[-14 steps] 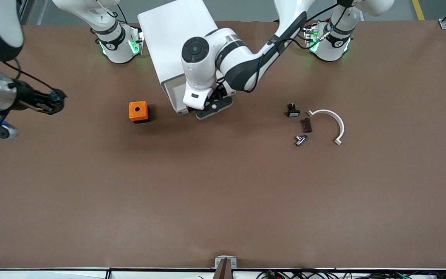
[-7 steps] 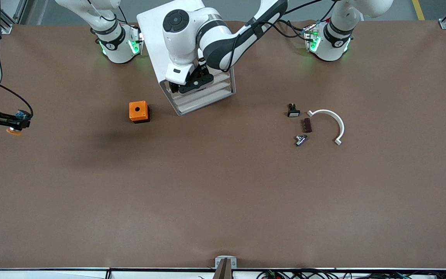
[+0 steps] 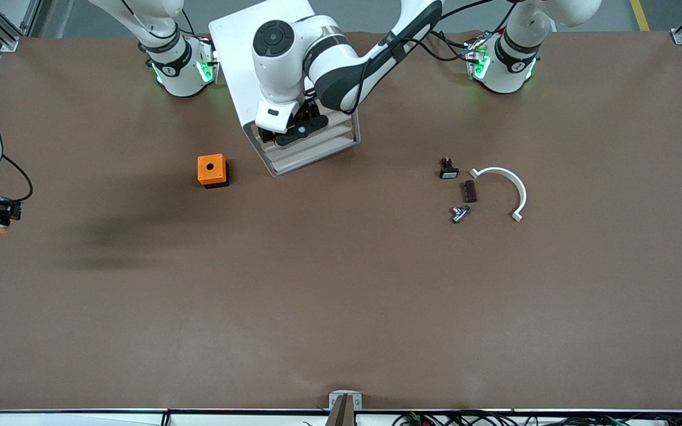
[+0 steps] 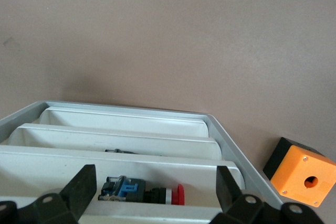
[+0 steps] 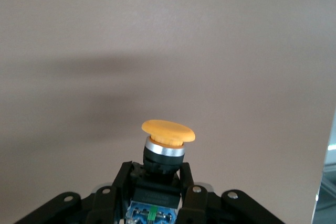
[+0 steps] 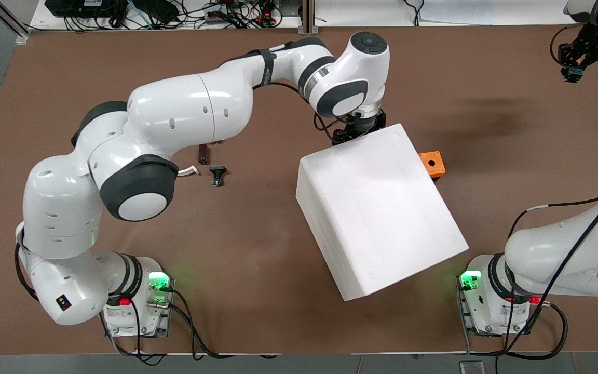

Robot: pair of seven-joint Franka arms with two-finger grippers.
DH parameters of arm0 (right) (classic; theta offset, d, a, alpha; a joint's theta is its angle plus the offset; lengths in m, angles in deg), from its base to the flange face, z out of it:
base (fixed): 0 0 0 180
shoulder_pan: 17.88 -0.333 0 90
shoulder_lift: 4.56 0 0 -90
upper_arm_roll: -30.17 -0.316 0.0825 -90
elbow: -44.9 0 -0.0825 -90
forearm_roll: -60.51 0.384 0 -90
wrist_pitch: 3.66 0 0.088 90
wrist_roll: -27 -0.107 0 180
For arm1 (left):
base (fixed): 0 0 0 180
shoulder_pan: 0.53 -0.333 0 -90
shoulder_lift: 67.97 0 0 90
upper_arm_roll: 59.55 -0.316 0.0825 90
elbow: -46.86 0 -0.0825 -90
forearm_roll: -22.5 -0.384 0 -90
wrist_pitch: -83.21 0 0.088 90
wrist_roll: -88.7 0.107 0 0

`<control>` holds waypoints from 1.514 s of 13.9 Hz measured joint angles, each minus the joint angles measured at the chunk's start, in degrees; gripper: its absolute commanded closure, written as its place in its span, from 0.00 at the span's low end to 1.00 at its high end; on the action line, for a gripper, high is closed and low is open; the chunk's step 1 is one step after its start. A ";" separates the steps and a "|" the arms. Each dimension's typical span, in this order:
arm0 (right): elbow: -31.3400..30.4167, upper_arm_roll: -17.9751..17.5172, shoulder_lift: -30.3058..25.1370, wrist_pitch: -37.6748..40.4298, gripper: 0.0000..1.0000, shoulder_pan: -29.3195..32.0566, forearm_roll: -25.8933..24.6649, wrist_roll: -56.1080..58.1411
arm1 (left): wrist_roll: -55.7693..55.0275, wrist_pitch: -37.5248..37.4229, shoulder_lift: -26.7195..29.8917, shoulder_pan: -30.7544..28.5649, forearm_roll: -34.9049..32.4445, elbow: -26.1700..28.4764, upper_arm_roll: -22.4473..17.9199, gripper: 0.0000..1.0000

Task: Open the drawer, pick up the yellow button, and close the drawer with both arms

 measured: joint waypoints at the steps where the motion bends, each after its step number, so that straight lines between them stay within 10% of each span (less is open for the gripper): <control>1: 0.00 -0.01 1.76 -2.35 0.83 0.59 -0.01 1.22 | 0.24 0.00 0.00 -0.20 1.75 0.01 -0.14 0.00; 8: 0.05 -0.22 13.00 -15.65 0.83 1.82 -0.01 5.11 | 6.99 0.70 -0.24 -3.56 8.22 0.51 -0.09 0.00; 18: 0.24 -0.37 20.10 -24.34 0.74 2.02 0.23 7.36 | 49.54 -4.56 2.90 -28.52 4.73 -0.22 -0.10 0.00; 21: 0.28 -0.37 20.36 -24.51 0.00 2.13 0.25 7.35 | 62.14 -8.44 5.50 -35.88 4.05 -0.36 -0.09 0.00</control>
